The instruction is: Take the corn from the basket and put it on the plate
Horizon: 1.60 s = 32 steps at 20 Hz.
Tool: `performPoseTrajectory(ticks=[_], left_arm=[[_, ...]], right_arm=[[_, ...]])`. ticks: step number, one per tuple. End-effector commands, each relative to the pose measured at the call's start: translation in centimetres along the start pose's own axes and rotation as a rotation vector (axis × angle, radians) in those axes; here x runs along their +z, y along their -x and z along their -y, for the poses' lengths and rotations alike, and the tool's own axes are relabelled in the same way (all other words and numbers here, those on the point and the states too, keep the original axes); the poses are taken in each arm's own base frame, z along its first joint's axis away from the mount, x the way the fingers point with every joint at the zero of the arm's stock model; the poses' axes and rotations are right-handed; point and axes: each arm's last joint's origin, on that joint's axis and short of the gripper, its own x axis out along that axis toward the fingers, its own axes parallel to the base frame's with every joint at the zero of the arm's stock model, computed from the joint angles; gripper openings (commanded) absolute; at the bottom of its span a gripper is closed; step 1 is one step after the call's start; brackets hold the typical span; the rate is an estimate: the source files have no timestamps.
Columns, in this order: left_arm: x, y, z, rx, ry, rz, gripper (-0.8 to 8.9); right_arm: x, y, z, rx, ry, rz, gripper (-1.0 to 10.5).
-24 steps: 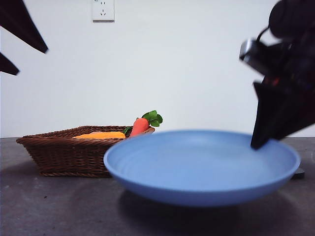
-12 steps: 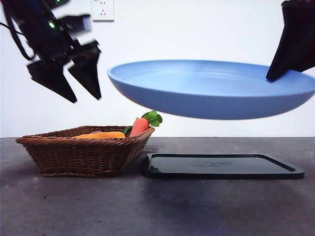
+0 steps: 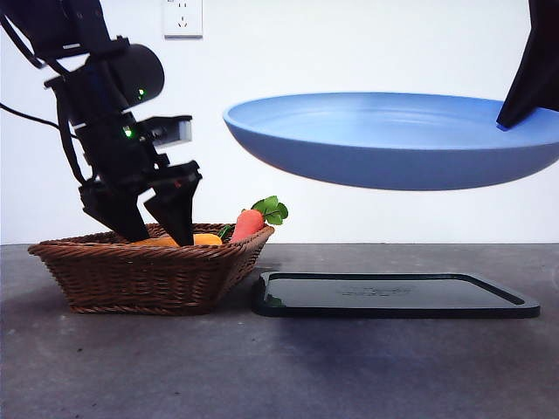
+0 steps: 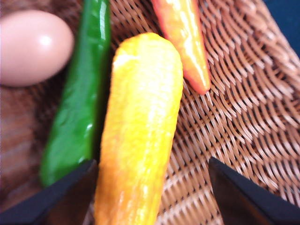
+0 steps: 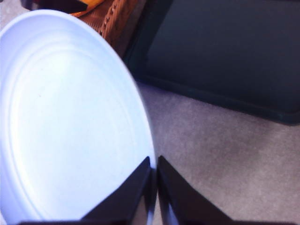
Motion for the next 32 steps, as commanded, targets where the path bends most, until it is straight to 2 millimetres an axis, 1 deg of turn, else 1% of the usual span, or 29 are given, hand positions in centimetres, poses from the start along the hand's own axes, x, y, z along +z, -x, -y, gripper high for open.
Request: performPoseTrajectory(ticks=[1,3,9,13,15,18,20,22,24,26,29,32], left_arm=[[0.4,-1.2,0.4,-0.01,-0.024,-0.008,3.87],[0.4,-1.4,0.6,-0.013,-0.031,-0.006,3.67],[0.6,-1.4,0.8,0.008,-0.034,-0.001,2.52],[0.4,-1.4,0.8,0.005,-0.016,-0.019,2.41],[0.4,-1.4,0.8,0.003,-0.004,-0.02,2.03],[0.5,-1.3,0.7,0.006,0.029,-0.013,1.89],[0.8,-1.0,0.5,0.01,0.045,0.001,1.66],[1.3,-0.3,0.5,0.014,0.056,0.023,1.63],[1.7,0.8,0.6,0.019,0.053,0.053,1.63],[2.1,2.5,0.8,0.023,0.056,0.091,1.63],[2.6,6.1,1.5,-0.017,0.062,0.179,1.63],[2.8,9.9,3.0,-0.169,0.065,0.265,1.63]], right_arm=[[0.4,0.2,-0.2,0.008,-0.003,0.015,0.0],[0.4,0.2,-0.2,0.007,0.0,0.015,0.0],[0.4,0.2,-0.2,0.006,0.0,0.015,0.0],[0.4,0.2,-0.2,0.007,0.001,0.016,0.0],[0.4,0.2,-0.2,0.007,0.001,0.018,0.0],[0.4,0.2,-0.2,0.007,0.001,0.018,0.0],[0.4,0.2,-0.2,0.006,0.001,0.018,0.0],[0.4,0.2,-0.2,-0.002,0.0,0.019,0.0],[0.5,0.0,0.0,-0.019,-0.007,0.015,0.0],[0.6,-0.6,0.2,-0.029,-0.016,-0.001,0.0],[1.2,-2.3,1.1,-0.04,-0.047,-0.044,0.0],[1.9,-4.7,2.3,-0.047,-0.094,-0.092,0.0]])
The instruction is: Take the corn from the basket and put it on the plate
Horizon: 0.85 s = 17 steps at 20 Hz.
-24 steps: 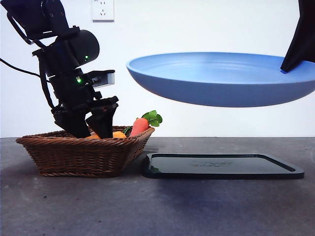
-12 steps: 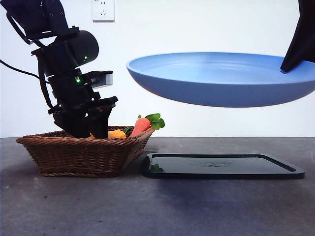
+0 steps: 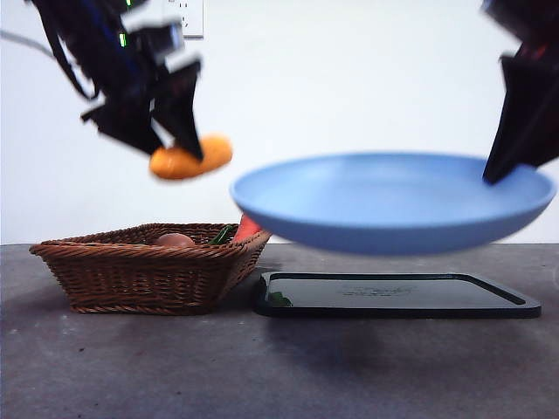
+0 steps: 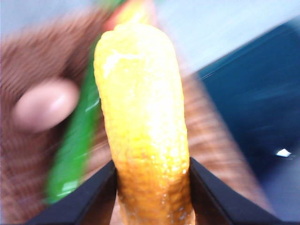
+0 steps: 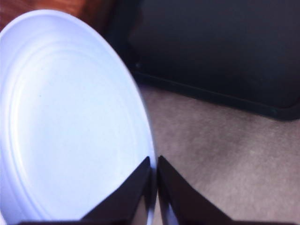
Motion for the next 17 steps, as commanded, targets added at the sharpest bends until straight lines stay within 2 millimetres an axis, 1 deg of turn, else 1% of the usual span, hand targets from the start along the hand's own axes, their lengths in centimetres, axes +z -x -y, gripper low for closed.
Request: performPoseTrajectory(ticks=[1,2,3,6,9,11,15,17], left_arm=[[1.0,1.8,1.8,-0.152,0.007,0.056,1.63],[1.1,2.3,2.6,-0.208,-0.007,0.061,1.63],[1.1,2.3,3.5,-0.258,-0.021,0.054,1.63],[0.5,1.3,6.2,-0.332,-0.093,-0.016,1.63],[-0.1,-0.7,8.9,-0.393,-0.175,-0.074,1.63],[-0.7,-2.3,10.0,-0.415,-0.206,-0.12,1.63],[-2.2,-5.8,11.4,-0.437,-0.264,-0.216,1.63],[-2.8,-6.9,11.9,-0.448,-0.27,-0.25,1.7]], right_arm=[[1.0,-1.5,0.6,0.019,-0.045,-0.02,0.0],[1.2,-2.3,0.9,0.044,-0.06,-0.035,0.0],[1.5,-3.0,1.2,0.067,-0.081,-0.044,0.0],[2.2,-4.4,2.2,0.096,-0.135,-0.043,0.0],[2.8,-4.6,3.0,0.113,-0.171,-0.03,0.0],[3.1,-4.3,3.3,0.117,-0.182,-0.018,0.0],[3.3,-4.1,3.5,0.126,-0.189,-0.012,0.0],[3.3,-4.0,3.7,0.124,-0.191,-0.014,0.0]])
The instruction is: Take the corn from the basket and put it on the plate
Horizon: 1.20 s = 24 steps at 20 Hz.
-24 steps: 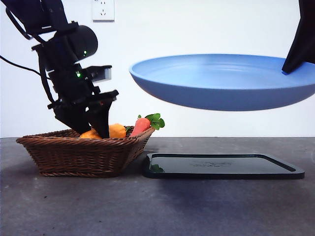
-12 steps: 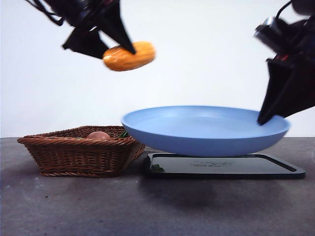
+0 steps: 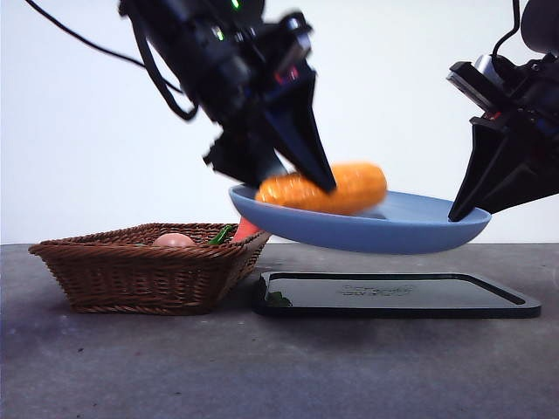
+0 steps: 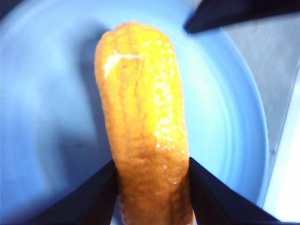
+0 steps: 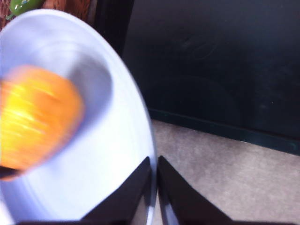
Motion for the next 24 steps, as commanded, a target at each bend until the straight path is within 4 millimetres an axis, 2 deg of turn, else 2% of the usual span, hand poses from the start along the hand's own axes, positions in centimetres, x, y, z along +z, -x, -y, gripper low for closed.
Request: performPoseTrajectory(ticks=[1,6,11,19,24], left_arm=[[0.2,-1.1,0.1,-0.013,-0.034,-0.017,1.73],[0.2,-1.3,0.5,-0.019,-0.045,-0.027,3.23],[0.5,-0.4,0.7,-0.015,-0.022,-0.005,3.3],[3.1,5.8,3.0,0.019,-0.045,0.182,3.29],[3.3,9.1,4.3,0.035,-0.061,0.266,3.28]], right_arm=[[0.5,0.0,-0.1,0.015,0.001,0.005,0.0],[0.5,0.0,-0.1,0.014,0.003,0.005,0.0],[0.5,0.0,-0.1,0.012,0.013,0.002,0.0],[0.8,-0.3,0.7,-0.035,0.001,0.014,0.0],[2.0,-0.6,2.4,-0.054,-0.035,0.043,0.0]])
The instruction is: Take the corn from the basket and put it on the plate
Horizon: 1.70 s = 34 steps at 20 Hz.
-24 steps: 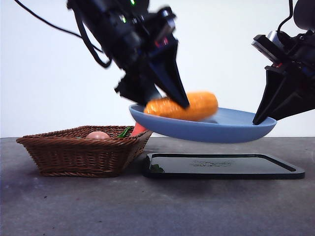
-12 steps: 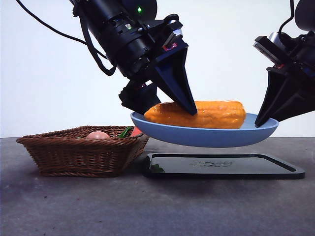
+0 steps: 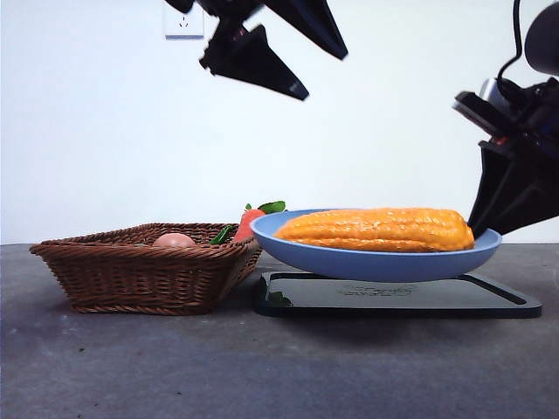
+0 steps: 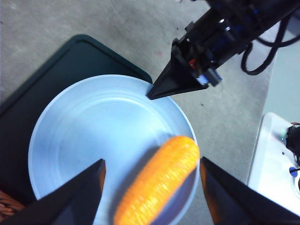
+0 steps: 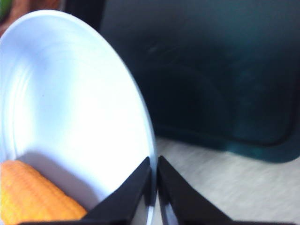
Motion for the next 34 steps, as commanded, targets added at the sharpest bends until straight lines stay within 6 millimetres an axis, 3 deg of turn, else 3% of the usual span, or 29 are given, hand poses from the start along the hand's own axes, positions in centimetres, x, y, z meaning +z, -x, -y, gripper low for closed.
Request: performPoseTrajectory(ticks=[1,6,12,16,21,24,28,34], left_arm=[[0.9,1.3,0.7,-0.002,-0.008,0.049,3.28],[1.1,2.8,1.5,0.001,-0.014,0.084,3.27],[1.0,2.9,1.5,-0.001,0.004,0.077,3.27],[1.0,2.9,1.5,0.0,0.004,0.076,3.26],[1.0,2.9,1.5,0.0,0.003,0.076,3.26],[1.0,2.9,1.5,0.001,0.004,0.077,3.26],[1.0,3.0,1.3,0.007,0.008,0.078,3.26],[1.0,3.2,0.8,0.02,0.018,0.083,3.26]], right_arm=[[1.6,-0.2,0.5,0.003,0.005,0.032,0.0],[4.7,-1.6,2.3,-0.021,-0.047,0.029,0.0],[7.9,-4.3,3.8,-0.031,-0.07,0.004,0.0],[8.4,-5.9,4.7,-0.042,-0.084,-0.016,0.0],[8.3,-6.1,4.9,-0.041,-0.072,-0.023,0.1],[8.2,-6.1,4.9,-0.04,-0.076,-0.03,1.4],[8.3,-4.9,4.3,-0.038,-0.068,-0.018,2.2],[7.6,1.5,1.0,-0.084,0.027,0.056,2.2]])
